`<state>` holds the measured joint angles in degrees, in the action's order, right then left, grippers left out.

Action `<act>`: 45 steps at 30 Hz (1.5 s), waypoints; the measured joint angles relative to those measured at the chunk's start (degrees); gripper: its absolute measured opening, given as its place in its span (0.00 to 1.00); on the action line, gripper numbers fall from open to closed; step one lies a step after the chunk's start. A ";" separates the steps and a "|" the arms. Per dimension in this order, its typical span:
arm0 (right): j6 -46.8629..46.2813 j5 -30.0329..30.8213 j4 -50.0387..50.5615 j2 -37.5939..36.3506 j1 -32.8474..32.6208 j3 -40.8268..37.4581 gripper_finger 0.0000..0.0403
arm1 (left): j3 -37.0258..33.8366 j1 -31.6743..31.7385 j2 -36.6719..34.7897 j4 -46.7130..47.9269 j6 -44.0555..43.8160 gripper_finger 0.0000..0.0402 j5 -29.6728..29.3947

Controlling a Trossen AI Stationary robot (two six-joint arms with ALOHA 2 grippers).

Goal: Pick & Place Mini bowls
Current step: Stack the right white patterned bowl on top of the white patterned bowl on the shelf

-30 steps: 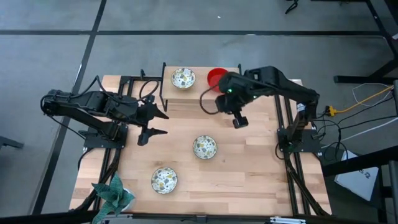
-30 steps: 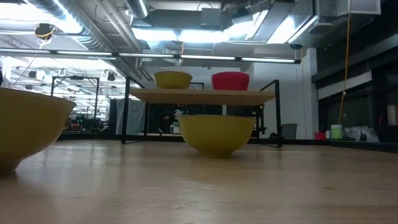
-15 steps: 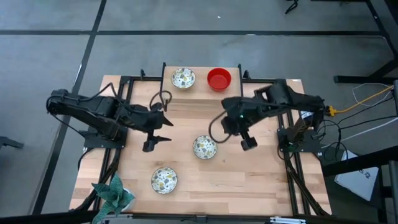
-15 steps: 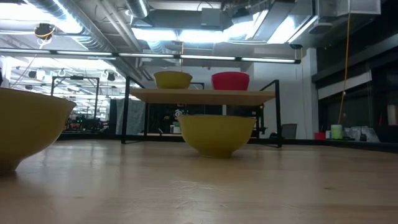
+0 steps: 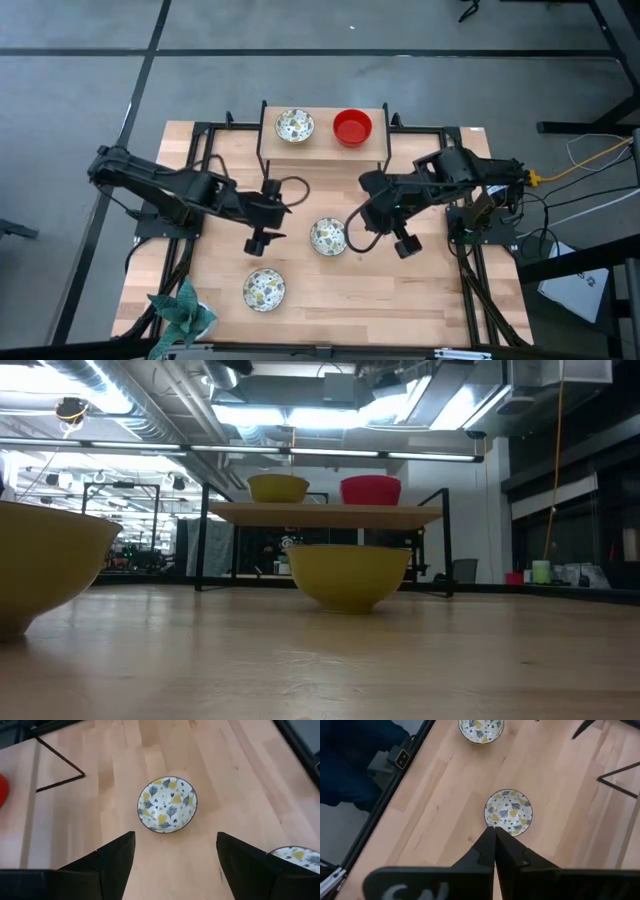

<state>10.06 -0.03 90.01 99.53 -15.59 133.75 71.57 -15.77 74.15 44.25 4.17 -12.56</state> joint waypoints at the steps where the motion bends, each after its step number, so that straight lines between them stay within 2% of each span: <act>1: -0.39 0.00 0.01 0.00 0.00 0.00 0.02 | 0.00 0.00 0.72 -0.09 0.23 0.68 0.00; 21: -1.18 0.08 -0.01 0.00 -0.15 -0.02 0.02 | 0.00 -0.74 7.37 -1.94 6.11 0.68 1.12; 26: 2.19 1.79 0.01 -1.22 -0.13 -0.09 0.02 | 0.02 -0.33 7.47 -5.55 7.14 0.68 0.70; 33: 2.01 9.01 -0.03 -5.65 -0.13 -1.05 0.01 | 0.02 -0.22 7.38 -5.94 7.14 0.68 0.31; 38: -0.07 9.63 -0.10 -10.48 -0.11 -7.69 0.01 | 0.02 -0.20 7.38 -6.88 7.14 0.68 0.03; 45: -2.44 14.24 -7.90 -21.51 -0.11 -25.06 0.01 | 0.02 -0.20 7.38 -7.22 7.05 0.68 0.07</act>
<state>7.62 14.20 82.11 78.01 -15.70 108.69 71.59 -15.97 81.54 37.03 11.22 -12.49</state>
